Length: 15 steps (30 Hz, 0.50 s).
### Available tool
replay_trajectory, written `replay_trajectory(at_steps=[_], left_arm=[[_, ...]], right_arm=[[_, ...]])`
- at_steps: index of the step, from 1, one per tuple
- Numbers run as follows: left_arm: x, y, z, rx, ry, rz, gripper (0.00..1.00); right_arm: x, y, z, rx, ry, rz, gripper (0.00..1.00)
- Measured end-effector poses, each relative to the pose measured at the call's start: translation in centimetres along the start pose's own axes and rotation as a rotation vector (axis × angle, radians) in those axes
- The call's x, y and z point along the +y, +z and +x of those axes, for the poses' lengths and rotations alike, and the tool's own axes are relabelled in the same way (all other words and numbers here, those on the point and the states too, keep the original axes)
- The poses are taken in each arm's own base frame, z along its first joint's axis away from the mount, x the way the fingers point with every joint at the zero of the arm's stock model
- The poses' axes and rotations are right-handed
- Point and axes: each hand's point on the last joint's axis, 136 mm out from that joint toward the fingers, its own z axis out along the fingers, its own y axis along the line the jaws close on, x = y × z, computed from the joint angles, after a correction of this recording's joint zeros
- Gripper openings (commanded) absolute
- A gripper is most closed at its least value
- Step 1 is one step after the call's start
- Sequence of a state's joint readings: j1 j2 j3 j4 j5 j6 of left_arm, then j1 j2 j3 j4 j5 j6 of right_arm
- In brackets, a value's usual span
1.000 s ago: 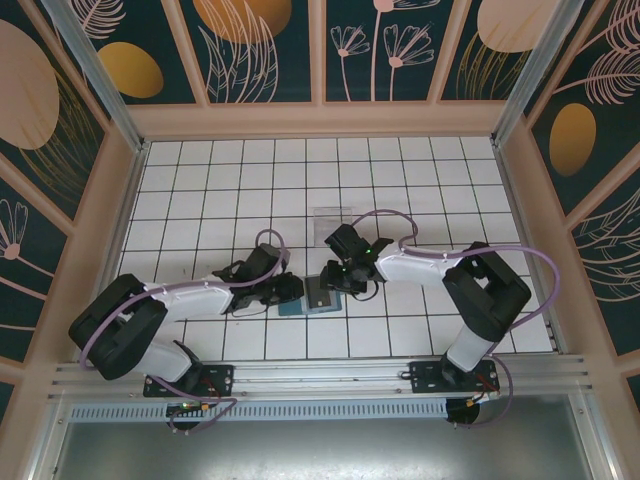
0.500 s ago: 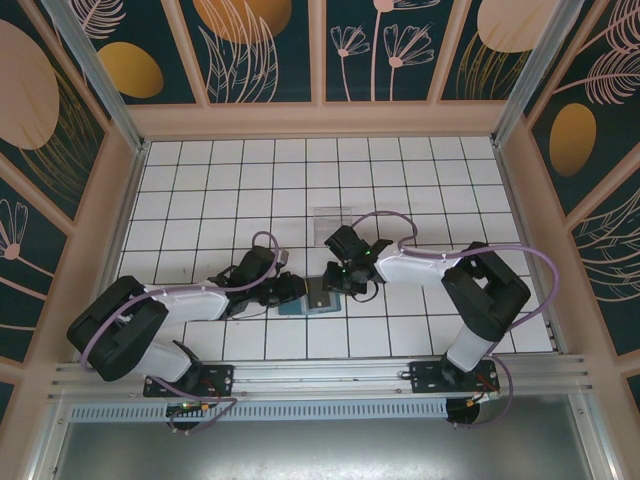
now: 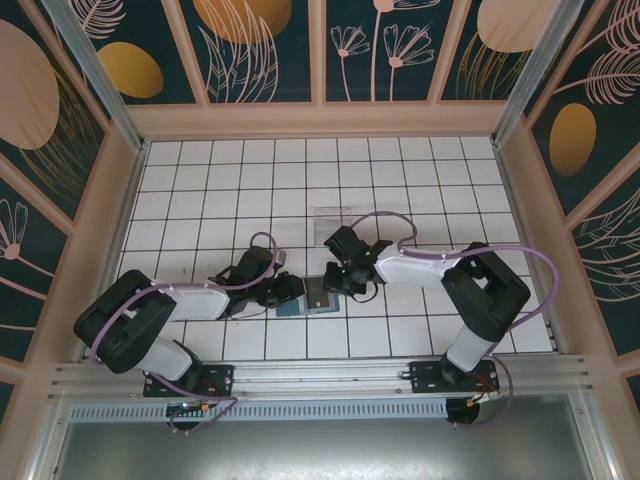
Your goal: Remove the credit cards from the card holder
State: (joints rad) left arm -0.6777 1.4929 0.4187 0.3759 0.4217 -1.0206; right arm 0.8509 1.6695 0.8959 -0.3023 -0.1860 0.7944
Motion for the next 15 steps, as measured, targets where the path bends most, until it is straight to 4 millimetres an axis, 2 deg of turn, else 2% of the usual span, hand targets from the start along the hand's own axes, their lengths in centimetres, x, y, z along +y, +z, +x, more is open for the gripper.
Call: replay_trajectory(at_steps=[15], left_arm=[[-0.34,0.43,0.13,0.019,-0.029,0.060,0.20]], right_arm=[[0.11,0.08,0.05,0.000,0.000,-0.002,0.18]])
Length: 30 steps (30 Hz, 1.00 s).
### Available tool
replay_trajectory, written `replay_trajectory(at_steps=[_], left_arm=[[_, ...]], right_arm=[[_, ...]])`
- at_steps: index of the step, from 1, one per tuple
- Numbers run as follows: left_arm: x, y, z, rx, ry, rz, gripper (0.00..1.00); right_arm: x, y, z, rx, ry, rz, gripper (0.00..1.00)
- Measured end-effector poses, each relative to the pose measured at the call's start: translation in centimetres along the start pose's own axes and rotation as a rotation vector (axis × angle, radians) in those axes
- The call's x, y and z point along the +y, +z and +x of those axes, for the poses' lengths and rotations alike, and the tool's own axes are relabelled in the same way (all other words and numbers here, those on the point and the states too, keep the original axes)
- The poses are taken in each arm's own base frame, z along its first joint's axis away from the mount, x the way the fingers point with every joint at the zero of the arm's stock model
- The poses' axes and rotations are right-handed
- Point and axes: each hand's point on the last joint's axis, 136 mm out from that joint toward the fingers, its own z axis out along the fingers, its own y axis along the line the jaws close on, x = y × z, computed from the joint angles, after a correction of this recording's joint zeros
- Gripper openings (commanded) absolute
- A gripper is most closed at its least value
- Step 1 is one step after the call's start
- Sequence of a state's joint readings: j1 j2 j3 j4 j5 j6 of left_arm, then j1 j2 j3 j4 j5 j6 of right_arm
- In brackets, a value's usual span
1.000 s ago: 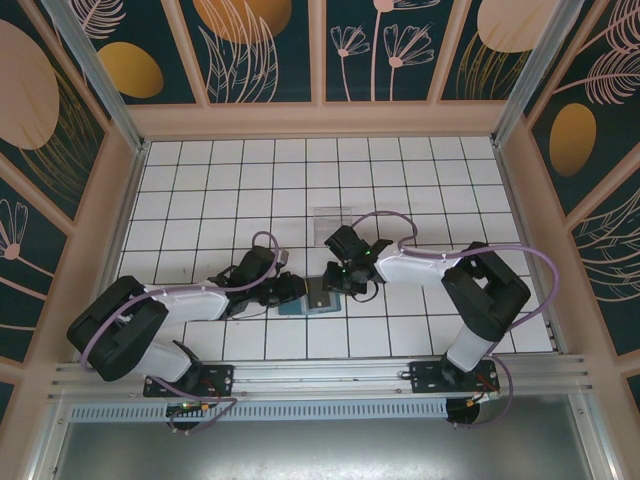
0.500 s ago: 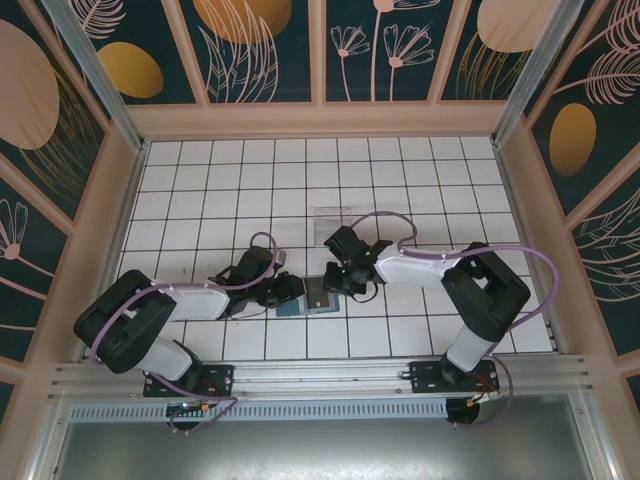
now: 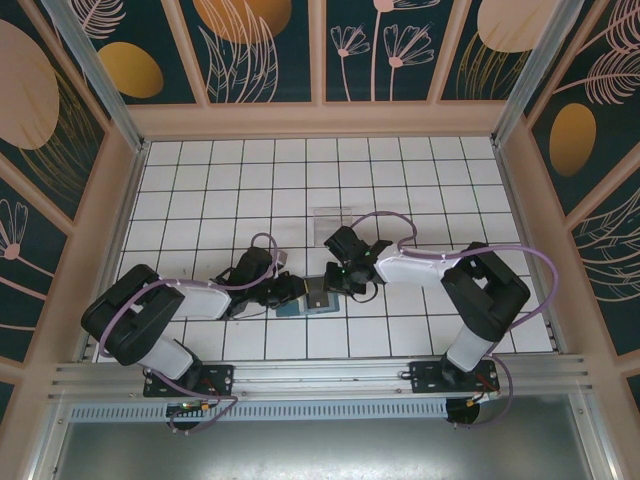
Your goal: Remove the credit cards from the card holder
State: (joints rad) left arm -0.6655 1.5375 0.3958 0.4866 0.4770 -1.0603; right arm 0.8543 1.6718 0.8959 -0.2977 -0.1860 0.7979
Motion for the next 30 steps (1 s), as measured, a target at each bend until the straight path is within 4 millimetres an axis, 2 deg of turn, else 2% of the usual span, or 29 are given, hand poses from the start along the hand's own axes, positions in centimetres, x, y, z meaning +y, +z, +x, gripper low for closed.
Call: replay_trajectory(at_steps=[16,30], left_arm=[[0.3,0.0,0.0,0.002,-0.006,-0.004,0.14],[0.7,-0.9,-0.5,-0.034,0.002,-0.047,0.12]], right_arm=[[0.1,0.0,0.0,-0.001,0.002,-0.001,0.16],[0.1,0.1,0.2,-0.002,0.014,0.005,0.13]])
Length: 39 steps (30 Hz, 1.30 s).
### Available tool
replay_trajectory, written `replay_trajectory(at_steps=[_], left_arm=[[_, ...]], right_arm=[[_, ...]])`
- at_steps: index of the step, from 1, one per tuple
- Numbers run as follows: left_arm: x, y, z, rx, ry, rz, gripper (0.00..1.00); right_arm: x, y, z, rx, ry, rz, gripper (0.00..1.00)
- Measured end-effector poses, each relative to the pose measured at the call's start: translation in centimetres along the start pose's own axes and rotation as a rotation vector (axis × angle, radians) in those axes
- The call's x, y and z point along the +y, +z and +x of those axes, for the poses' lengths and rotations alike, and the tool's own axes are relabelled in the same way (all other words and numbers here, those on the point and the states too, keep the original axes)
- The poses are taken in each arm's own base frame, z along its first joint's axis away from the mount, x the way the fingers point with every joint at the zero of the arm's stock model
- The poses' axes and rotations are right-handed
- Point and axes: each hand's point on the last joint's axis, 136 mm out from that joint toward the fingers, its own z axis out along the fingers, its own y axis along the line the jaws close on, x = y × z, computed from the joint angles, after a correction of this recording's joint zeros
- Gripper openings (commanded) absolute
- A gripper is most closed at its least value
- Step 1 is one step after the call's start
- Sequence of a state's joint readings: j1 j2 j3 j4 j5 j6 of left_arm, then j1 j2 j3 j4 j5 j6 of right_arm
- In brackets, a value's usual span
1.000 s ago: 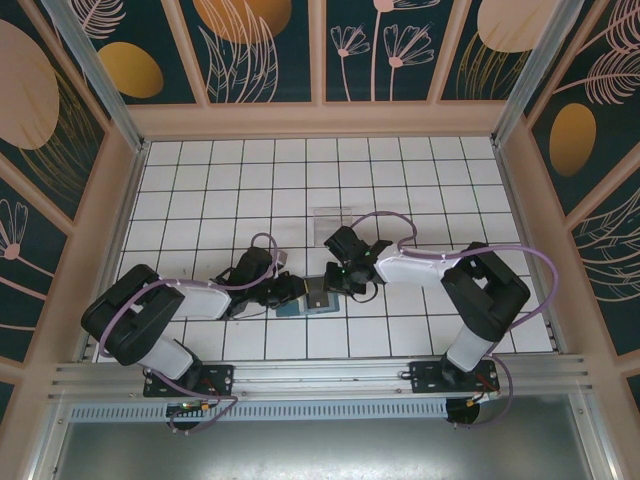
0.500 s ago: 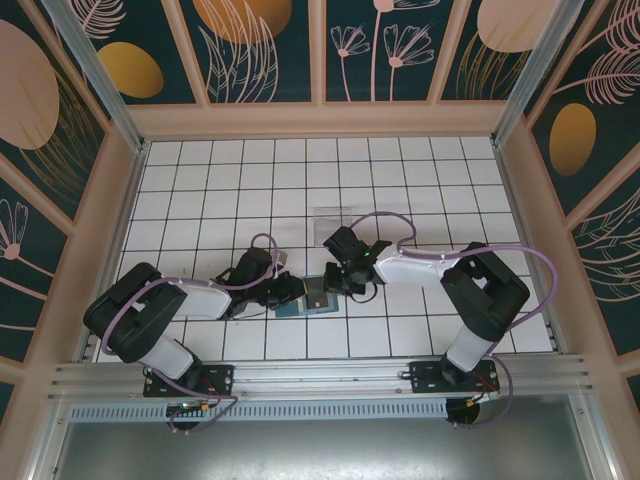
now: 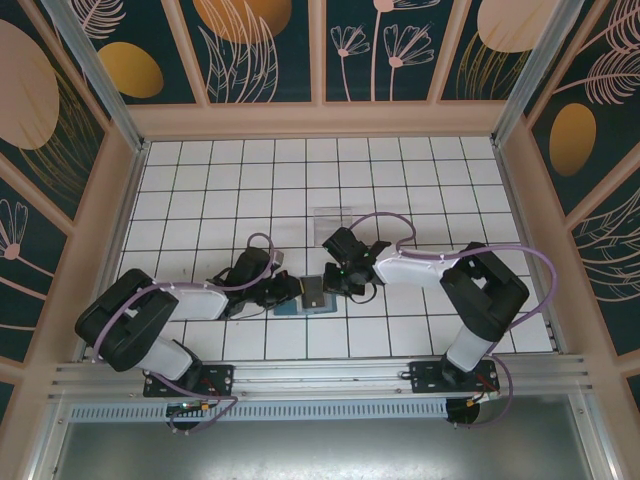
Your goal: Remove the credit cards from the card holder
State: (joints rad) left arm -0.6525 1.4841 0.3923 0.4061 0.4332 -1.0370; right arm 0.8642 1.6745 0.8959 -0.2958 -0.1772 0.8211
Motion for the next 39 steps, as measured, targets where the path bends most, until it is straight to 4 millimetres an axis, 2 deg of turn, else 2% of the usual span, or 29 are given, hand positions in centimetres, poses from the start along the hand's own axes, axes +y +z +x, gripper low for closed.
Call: replay_trajectory(at_steps=[8,14,25,29,39], left_arm=[[0.40,-0.23,-0.03,-0.008,0.012,-0.024,0.12],[0.47,-0.23,-0.03,-0.009,0.018,-0.027,0.11],[0.63,-0.14,-0.01,-0.004,0.025,-0.030,0.11],[0.55,-0.09,-0.05,-0.002,0.028,-0.029,0.11],[0.47,-0.06,-0.28,0.000,0.038,-0.048,0.10]], right_arm=[[-0.25,0.00,-0.02,-0.005,0.000,0.013,0.12],[-0.35,-0.01,-0.05,-0.007,0.006,0.019,0.25],[-0.32,-0.20,0.02,-0.007,0.008,0.019,0.35],[-0.45,-0.21,0.12,-0.003,0.018,0.025,0.43],[-0.24,-0.36,0.03,-0.007,0.029,0.018,0.54]])
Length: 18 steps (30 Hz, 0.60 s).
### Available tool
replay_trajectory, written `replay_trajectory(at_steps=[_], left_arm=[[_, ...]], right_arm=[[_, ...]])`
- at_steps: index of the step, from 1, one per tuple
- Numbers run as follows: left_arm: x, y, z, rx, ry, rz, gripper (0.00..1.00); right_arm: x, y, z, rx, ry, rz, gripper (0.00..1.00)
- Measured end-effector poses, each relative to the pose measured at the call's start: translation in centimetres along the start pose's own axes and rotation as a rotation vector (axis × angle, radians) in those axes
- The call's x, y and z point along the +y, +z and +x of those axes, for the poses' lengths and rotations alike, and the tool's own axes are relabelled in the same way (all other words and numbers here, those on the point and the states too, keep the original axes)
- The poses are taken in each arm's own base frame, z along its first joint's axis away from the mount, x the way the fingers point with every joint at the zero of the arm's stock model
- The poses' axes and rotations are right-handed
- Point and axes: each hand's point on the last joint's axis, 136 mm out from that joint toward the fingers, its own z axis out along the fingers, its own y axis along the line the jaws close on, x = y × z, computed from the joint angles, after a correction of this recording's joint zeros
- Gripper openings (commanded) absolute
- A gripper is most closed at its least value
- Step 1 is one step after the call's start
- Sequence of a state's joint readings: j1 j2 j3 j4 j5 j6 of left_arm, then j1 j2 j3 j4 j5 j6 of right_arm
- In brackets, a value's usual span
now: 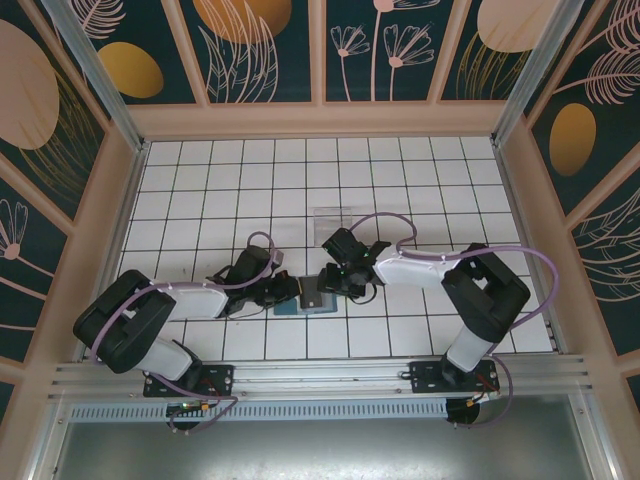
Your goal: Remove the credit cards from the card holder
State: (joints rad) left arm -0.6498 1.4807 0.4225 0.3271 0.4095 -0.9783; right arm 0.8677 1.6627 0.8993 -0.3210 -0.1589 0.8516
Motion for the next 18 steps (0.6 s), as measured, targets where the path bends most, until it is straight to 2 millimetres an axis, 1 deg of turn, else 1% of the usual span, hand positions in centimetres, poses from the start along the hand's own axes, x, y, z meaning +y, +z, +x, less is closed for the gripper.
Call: replay_trajectory(at_steps=[5,8,14,18], left_arm=[[0.03,0.00,-0.04,0.002,0.005,-0.008,0.10],[-0.05,0.00,-0.10,0.002,0.006,-0.008,0.10],[-0.10,0.01,-0.12,0.003,0.005,-0.009,0.10],[-0.16,0.02,-0.15,0.004,0.010,-0.008,0.10]], right_arm=[[0.08,-0.08,-0.03,-0.002,0.003,-0.003,0.62],[0.11,-0.15,-0.05,-0.004,0.003,-0.005,0.64],[0.14,-0.16,-0.05,-0.003,0.002,-0.006,0.63],[0.06,-0.13,-0.02,-0.001,0.000,-0.002,0.59]])
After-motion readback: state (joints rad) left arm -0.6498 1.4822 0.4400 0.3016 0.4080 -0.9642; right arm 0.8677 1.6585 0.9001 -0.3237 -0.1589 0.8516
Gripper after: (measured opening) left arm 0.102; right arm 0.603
